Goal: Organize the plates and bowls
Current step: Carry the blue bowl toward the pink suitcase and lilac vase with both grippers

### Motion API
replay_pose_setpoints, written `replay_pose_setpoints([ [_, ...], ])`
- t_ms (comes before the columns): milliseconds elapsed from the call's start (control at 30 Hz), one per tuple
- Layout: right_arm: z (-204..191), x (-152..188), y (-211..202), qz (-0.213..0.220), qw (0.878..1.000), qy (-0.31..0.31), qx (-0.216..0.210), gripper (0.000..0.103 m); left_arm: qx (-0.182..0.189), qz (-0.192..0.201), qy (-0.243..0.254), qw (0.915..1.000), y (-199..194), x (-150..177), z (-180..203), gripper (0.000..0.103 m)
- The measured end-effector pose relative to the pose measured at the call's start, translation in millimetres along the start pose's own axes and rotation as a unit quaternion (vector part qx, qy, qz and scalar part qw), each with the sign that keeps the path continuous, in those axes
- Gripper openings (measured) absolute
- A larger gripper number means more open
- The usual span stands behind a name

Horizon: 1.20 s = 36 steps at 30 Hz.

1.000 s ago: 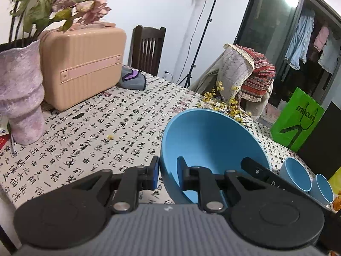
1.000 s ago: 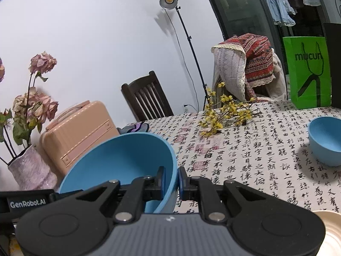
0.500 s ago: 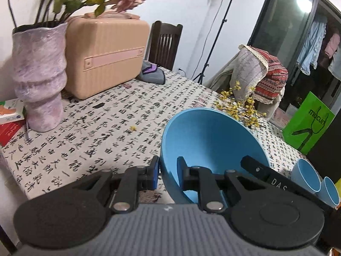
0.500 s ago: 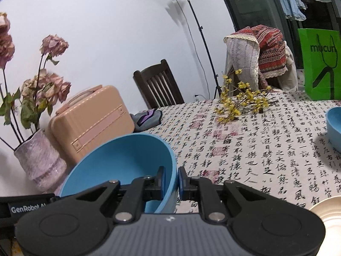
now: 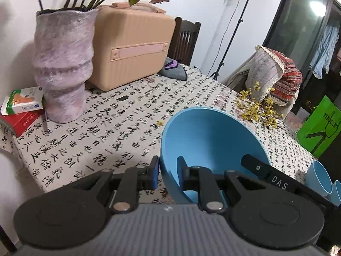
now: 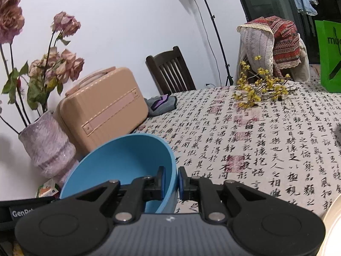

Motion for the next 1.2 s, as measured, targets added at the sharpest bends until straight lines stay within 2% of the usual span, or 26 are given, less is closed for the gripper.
replay_pose_setpoints([
  [500, -9, 26, 34, -0.031, 1.0, 0.002, 0.003, 0.012, -0.003, -0.02, -0.017, 0.9997, 21, 15, -32, 0.018],
  [1200, 3, 50, 58, -0.042, 0.999, 0.006, 0.017, 0.012, 0.006, -0.041, -0.017, 0.999, 53, 41, -44, 0.018],
])
Point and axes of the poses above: each gripper's, at about its wrist camera, not at the fingertips, and y roughly the way its jaws point, z to its right, x to its underside, the point moved 5 cm from there along y, roughly the way its jaws point, and after that the axes turned 12 degrees about y, right-handed, at the moved point
